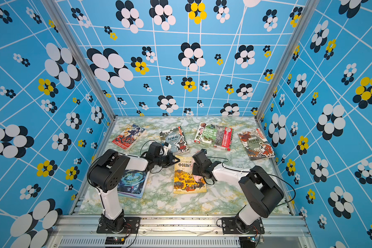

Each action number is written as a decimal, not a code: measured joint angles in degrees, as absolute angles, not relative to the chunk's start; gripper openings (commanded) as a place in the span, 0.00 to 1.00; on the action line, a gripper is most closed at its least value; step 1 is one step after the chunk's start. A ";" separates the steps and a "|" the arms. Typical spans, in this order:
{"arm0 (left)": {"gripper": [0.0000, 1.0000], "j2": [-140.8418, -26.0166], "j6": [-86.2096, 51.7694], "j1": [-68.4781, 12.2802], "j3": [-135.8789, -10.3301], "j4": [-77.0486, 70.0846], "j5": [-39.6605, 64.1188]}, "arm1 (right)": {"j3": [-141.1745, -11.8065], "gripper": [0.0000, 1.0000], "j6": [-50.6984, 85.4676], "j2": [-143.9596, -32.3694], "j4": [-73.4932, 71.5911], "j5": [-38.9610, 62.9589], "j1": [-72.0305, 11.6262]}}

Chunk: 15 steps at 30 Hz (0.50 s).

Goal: Wipe the cover of the book
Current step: Wipe the dirt from the cover of the book.

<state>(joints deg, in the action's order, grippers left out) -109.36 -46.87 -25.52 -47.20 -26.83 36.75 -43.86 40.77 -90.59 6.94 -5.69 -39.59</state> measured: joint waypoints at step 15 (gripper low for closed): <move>0.00 -109.32 -46.92 -25.04 -48.34 -25.19 37.65 | -32.51 0.00 52.25 -75.29 19.16 -12.03 -57.45</move>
<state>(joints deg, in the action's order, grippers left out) -109.32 -46.92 -25.04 -48.34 -25.19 37.65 -32.51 52.25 -75.29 19.16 -12.03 -57.45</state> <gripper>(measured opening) 0.073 0.133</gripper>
